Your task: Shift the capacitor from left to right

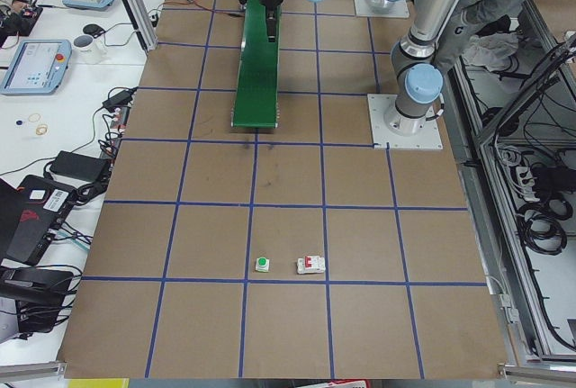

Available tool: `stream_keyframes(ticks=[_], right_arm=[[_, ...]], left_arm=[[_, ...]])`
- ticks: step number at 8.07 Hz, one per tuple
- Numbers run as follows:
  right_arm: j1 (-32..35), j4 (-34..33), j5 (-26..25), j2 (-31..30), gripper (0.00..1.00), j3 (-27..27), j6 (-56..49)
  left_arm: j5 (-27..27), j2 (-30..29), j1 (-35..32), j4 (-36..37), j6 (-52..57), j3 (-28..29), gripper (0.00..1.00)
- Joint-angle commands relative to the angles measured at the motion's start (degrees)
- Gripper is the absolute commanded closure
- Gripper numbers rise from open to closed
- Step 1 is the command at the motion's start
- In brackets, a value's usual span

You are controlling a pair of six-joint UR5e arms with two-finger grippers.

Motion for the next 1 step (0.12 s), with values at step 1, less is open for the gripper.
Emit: stream_keyframes(ticks=[1], right_arm=[[0.0,0.0,-0.2,-0.1,0.0,-0.1,0.1]], left_arm=[[0.0,0.1,0.0,0.0,0.0,0.1,0.0]])
